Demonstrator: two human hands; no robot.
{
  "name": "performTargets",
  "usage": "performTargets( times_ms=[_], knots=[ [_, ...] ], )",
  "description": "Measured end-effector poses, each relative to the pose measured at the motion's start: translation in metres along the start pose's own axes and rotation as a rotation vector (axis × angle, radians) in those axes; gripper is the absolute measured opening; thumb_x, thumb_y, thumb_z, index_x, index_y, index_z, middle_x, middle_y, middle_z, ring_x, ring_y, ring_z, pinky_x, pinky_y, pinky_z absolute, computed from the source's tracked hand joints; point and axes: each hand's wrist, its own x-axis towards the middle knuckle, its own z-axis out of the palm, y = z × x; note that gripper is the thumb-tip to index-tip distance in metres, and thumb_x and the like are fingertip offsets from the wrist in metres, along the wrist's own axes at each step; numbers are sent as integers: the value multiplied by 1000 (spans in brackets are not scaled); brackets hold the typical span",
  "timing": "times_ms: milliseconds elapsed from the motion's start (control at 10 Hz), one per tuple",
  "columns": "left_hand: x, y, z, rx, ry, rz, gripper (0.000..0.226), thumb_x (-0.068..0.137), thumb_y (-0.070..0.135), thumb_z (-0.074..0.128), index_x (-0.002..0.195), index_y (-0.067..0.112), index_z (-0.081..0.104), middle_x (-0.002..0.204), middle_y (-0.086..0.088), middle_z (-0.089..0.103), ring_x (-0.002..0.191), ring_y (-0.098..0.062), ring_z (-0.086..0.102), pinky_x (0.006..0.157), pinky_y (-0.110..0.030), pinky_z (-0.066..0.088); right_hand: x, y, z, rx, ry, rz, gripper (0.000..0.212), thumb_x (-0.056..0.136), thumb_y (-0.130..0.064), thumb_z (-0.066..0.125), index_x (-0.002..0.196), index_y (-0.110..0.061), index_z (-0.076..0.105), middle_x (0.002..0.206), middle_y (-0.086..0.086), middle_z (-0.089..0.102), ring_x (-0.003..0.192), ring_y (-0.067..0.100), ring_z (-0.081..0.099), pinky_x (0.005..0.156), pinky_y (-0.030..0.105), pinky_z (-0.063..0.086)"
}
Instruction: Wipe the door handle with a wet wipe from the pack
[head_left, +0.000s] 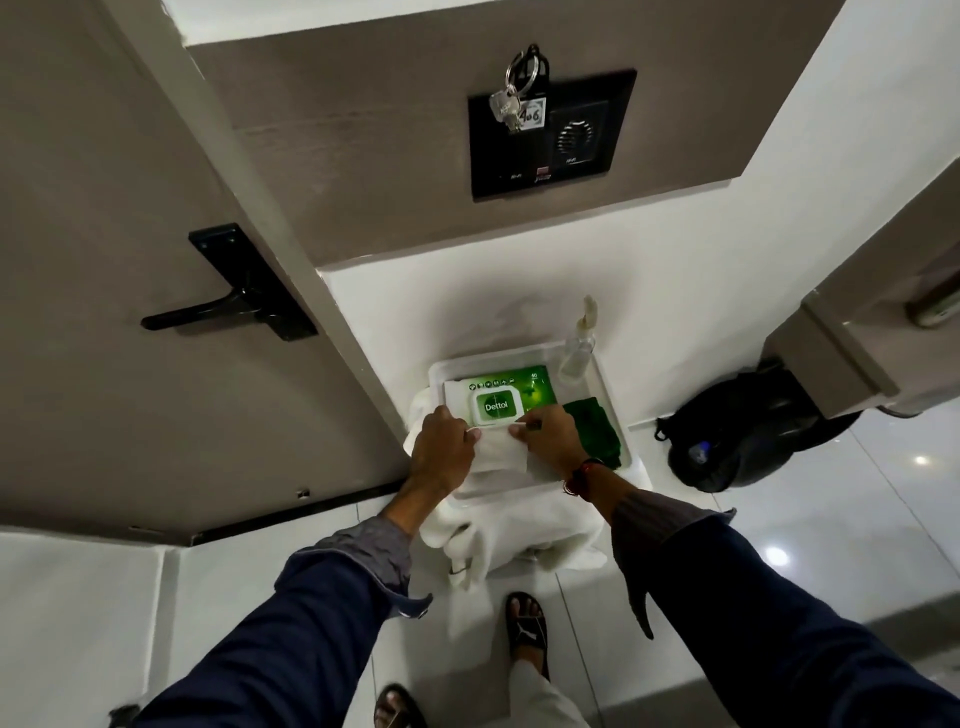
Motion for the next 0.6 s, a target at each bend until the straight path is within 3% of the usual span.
performTargets(
  times_ms=[200,400,500,600],
  knots=[
    [-5,-4,10,355,-100,51,44,101,39,54,124,4,66,141,-18,45,127,-36,47,105,-47,46,-5,8,18,-412,-37,-5,36,90,-29,75,116,-10,60,120,15,65,106,35,67,86,40,55],
    [-14,-14,-38,330,63,182,50,97,45,59,130,7,56,136,-14,48,122,-34,49,99,-49,49,-20,-35,8,-597,157,-377,43,90,-14,64,132,-8,57,129,13,58,113,35,60,85,46,57],
    [-15,-23,-102,244,366,252,54,98,42,58,139,7,52,144,-14,49,129,-34,49,105,-46,46,-22,-99,-9,-661,410,-708,48,87,-15,64,135,-8,61,136,15,61,114,35,61,88,45,54],
    [-24,-28,-180,234,691,296,62,98,47,55,146,9,46,150,-11,49,137,-28,47,112,-46,40,-37,-180,-33,-716,527,-987,56,93,-22,56,147,-8,51,151,18,50,129,36,54,102,46,47]
  ],
)
